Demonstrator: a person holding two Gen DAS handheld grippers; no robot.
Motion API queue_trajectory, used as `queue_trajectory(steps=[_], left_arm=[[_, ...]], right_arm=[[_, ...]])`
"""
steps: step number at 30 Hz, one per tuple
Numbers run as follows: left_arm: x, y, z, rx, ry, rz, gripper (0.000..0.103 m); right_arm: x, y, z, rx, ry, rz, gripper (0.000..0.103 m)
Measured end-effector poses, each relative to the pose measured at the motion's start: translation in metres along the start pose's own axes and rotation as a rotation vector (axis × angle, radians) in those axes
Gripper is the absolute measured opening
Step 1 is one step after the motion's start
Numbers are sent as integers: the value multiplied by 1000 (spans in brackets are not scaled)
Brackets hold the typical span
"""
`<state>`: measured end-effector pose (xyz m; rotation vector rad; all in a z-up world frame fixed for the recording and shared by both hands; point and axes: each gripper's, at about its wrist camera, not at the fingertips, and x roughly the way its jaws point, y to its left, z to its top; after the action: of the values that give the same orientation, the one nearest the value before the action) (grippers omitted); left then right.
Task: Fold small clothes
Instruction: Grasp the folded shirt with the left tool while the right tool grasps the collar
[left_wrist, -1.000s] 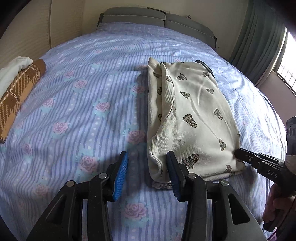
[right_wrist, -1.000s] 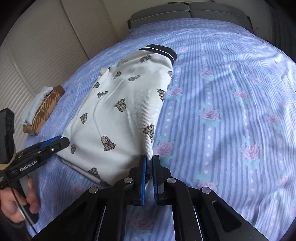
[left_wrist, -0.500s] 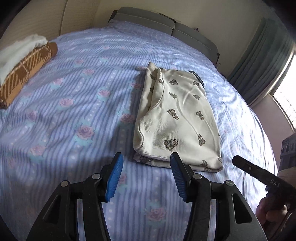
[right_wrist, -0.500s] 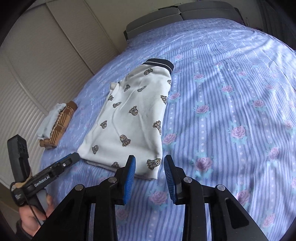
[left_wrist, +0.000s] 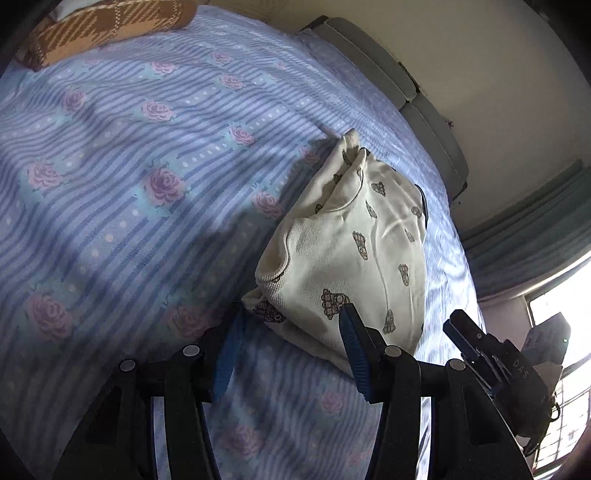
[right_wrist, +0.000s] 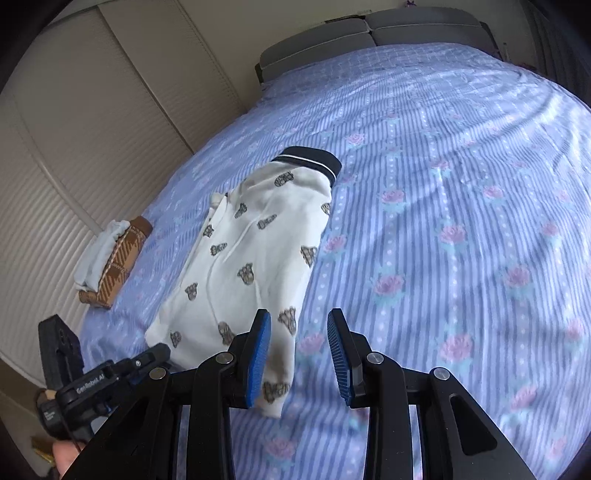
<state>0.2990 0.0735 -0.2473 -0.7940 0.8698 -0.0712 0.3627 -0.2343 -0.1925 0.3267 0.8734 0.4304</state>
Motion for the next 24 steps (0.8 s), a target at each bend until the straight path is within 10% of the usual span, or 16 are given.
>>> queue_trajectory(steps=[13,24], left_arm=[[14,-8,-2,-241,-142,80,36],[19,-8,-5,-247,-198,125,34]], right_arm=[[83,-37,72,141,129,140,43],[144,-42,98,209,193,317,43]])
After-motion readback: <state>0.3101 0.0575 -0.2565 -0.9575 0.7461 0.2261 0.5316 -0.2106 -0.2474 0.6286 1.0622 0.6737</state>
